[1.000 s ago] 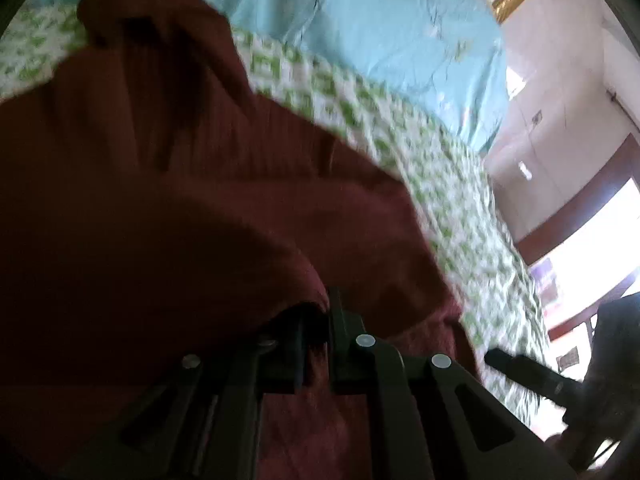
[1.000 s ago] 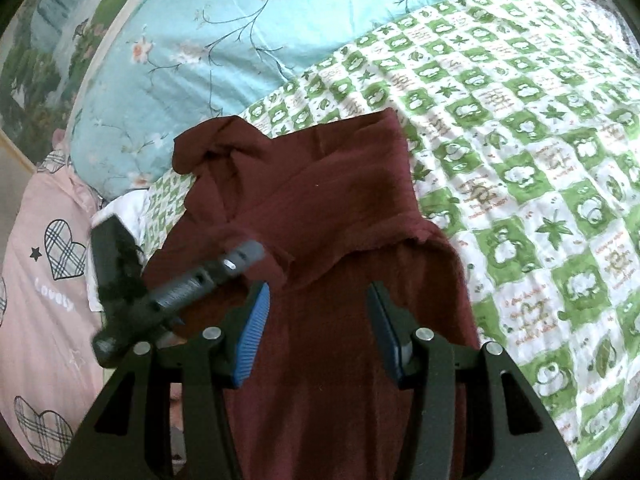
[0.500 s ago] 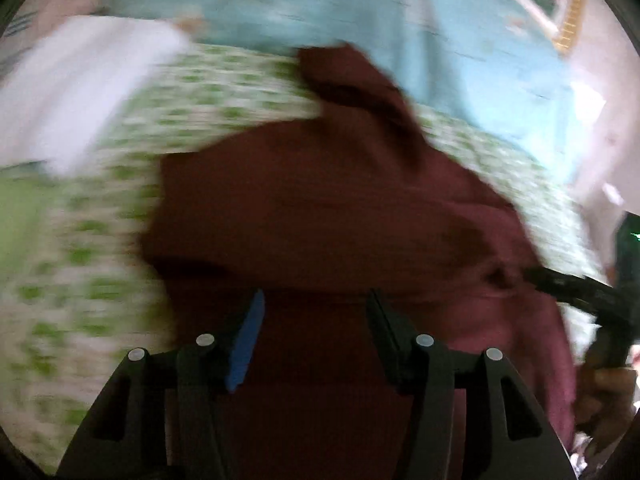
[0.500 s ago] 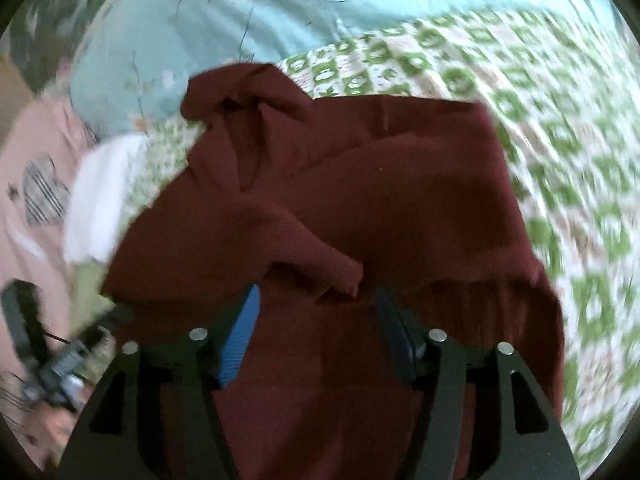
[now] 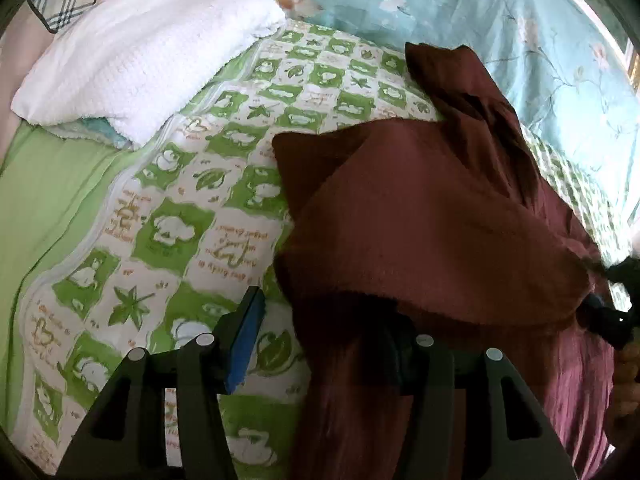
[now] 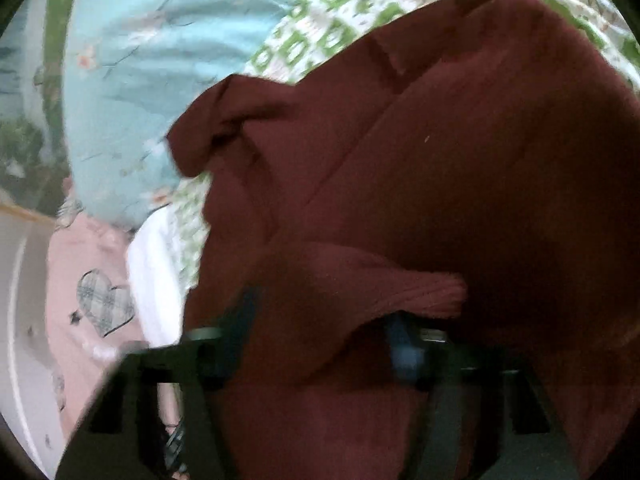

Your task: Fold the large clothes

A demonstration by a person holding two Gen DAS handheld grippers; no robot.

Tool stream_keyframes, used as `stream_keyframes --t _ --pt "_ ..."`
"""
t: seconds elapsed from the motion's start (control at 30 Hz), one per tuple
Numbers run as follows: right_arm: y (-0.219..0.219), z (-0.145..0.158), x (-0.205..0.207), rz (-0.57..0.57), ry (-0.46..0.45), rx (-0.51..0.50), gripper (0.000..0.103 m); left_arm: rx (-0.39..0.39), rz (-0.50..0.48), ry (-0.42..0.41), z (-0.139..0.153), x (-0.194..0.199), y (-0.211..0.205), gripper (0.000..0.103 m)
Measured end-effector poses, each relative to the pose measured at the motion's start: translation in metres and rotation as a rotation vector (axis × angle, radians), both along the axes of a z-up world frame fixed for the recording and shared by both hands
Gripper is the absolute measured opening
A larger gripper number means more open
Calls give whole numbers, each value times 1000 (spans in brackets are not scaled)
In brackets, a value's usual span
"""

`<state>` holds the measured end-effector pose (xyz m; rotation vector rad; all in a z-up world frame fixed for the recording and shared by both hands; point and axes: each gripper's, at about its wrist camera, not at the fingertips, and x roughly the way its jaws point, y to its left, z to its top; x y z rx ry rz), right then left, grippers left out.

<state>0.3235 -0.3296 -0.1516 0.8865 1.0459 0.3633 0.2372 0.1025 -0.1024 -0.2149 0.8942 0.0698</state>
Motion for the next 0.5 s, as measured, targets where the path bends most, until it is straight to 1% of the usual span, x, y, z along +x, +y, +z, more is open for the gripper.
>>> stream_keyframes --t 0.07,0.1,0.13,0.2,0.23,0.27,0.3,0.4,0.5 --pt "-6 20 -5 -26 -83 19 9 13 -3 -9 1 2 -2 41" --pt "-11 37 -12 -49 -156 5 8 20 2 -11 2 3 -2 36" --pt "-20 58 -23 -86 -250 -22 8 24 8 -12 2 1 -1 35" --pt "-35 82 -36 -137 -355 -66 8 29 25 -6 1 -1 1 35" --pt "-42 85 -40 -149 -360 -99 8 27 25 -7 0 -3 1 35" --pt "-46 83 -36 -142 -336 -130 8 32 26 -13 -1 -7 0 35" --pt "-48 74 -32 -127 -286 -180 8 34 28 -17 -1 -9 0 35" --pt "-43 45 -25 -65 -190 -218 8 23 47 -29 -1 -14 2 35" --pt "-38 27 -28 -50 -147 -273 9 -33 71 -31 -1 -17 12 35"
